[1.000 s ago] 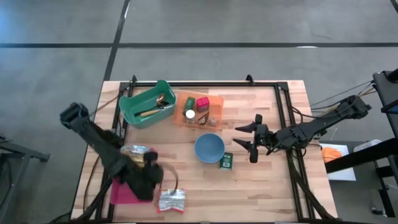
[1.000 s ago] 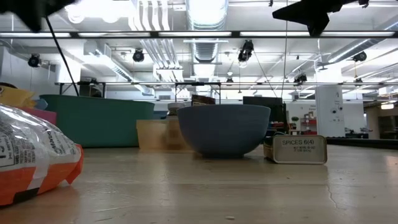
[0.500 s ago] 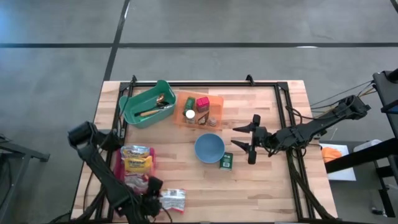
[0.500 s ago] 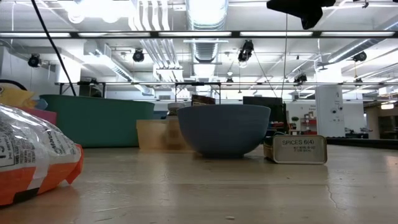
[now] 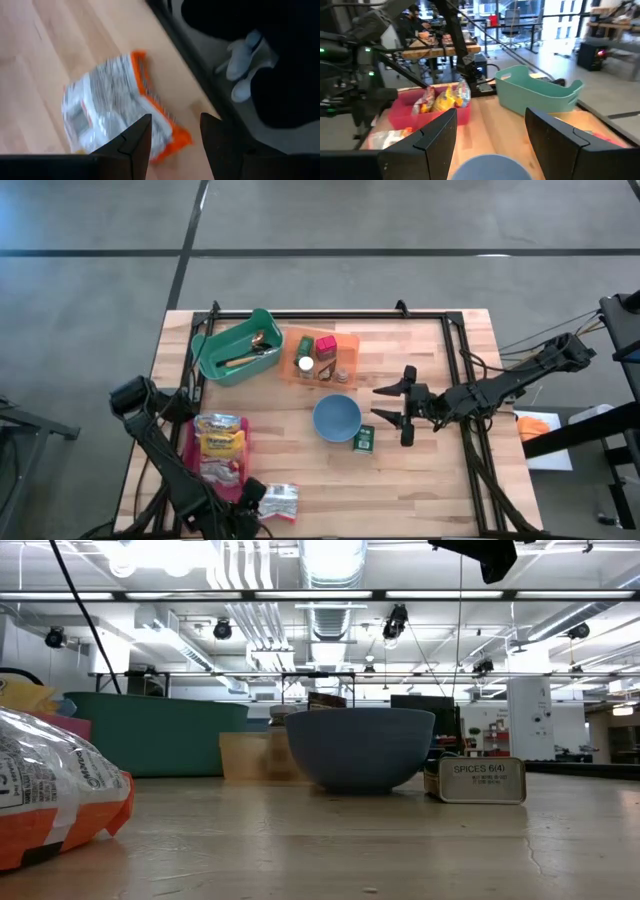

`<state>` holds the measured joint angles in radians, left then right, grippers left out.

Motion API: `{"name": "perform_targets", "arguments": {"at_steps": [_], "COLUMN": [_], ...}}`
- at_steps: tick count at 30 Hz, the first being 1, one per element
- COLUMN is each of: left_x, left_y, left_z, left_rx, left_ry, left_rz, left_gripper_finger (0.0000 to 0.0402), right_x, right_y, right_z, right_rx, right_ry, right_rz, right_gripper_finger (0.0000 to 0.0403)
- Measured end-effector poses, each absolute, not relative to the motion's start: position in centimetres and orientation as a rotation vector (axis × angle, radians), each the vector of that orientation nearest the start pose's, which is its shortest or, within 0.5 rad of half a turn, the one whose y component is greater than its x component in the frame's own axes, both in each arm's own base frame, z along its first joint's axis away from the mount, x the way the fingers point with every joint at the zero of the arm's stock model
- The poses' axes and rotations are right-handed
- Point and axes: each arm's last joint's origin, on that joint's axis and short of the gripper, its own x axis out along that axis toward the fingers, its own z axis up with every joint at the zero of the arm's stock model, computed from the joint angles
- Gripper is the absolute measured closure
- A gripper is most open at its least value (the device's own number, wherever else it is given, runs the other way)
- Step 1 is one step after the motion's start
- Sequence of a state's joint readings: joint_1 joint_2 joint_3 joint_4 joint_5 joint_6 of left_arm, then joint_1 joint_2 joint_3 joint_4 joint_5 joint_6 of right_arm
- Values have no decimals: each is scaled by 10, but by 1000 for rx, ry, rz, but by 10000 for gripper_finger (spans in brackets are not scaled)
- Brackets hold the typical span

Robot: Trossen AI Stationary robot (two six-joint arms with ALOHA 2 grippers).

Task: Pick & Place Food Item
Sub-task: Put the orange noodle pack into the pink bin

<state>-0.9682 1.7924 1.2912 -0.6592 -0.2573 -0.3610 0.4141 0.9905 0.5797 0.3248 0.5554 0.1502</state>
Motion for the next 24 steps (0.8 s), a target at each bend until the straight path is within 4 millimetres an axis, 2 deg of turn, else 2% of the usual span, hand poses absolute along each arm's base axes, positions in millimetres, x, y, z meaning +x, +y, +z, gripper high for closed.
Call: {"name": "perform_targets", "arguments": {"at_steps": [4,12,17,24], "left_x": [214,213,210,206], "left_y": [-296,-295,-292,-290], "left_z": [211,205,194,186], "left_rx": [356,364,381,545], "left_ry": [996,1004,1012,984], "left_rz": [-473,-488,-513,-590], "left_gripper_finger": [234,226,192,150], "right_x": [204,204,204,204], "right_y": [73,73,73,73], "right_z": [273,273,273,273], "right_rx": [136,139,140,138], "right_ry": [66,68,68,68], "right_rz": [-130,-131,-132,-133], "right_gripper_finger": [172,172,172,172]}}
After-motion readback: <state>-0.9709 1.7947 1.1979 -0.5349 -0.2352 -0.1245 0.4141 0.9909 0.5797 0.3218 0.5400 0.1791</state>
